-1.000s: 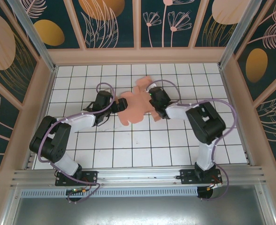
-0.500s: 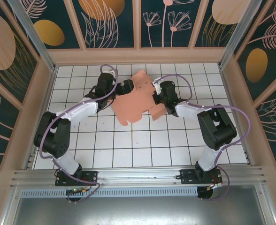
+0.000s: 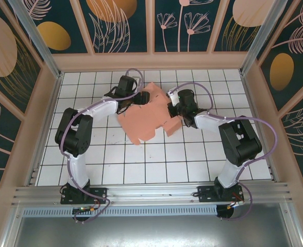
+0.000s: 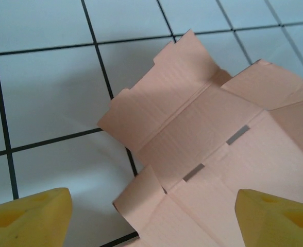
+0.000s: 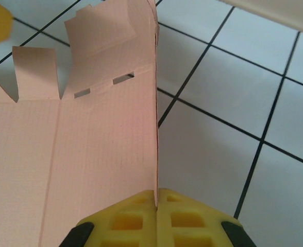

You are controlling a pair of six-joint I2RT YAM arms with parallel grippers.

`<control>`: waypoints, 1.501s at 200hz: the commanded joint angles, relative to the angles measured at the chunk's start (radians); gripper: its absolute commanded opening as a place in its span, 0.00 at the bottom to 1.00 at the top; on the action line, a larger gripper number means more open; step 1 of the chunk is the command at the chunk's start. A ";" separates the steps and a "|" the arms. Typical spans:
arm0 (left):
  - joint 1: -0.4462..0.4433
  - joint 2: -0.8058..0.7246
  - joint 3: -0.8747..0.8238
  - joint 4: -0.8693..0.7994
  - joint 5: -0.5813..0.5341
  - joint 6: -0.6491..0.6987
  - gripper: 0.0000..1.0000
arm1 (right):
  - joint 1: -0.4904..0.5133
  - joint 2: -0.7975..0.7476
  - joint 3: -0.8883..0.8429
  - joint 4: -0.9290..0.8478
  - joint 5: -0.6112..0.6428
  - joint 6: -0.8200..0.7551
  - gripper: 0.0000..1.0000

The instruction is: Fold the paper box

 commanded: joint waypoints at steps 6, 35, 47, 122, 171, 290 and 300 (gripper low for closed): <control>0.005 0.030 0.042 -0.121 0.039 0.235 0.76 | -0.013 -0.041 -0.009 -0.059 -0.099 -0.024 0.00; 0.012 0.072 0.092 -0.241 0.093 0.335 0.73 | -0.019 -0.045 -0.004 -0.099 -0.141 -0.040 0.00; 0.018 0.103 0.132 -0.291 0.131 0.337 0.72 | -0.020 -0.042 -0.002 -0.107 -0.139 -0.043 0.00; 0.020 0.142 0.168 -0.329 0.185 0.306 0.65 | -0.020 -0.030 0.008 -0.122 -0.113 -0.046 0.00; 0.020 0.165 0.188 -0.368 0.232 0.303 0.57 | -0.020 -0.030 0.008 -0.126 -0.101 -0.046 0.00; 0.019 0.127 0.173 -0.390 0.350 0.298 0.35 | -0.020 -0.024 0.013 -0.134 -0.094 -0.044 0.00; 0.019 0.127 0.164 -0.389 0.365 0.294 0.35 | -0.020 -0.021 0.013 -0.137 -0.093 -0.046 0.00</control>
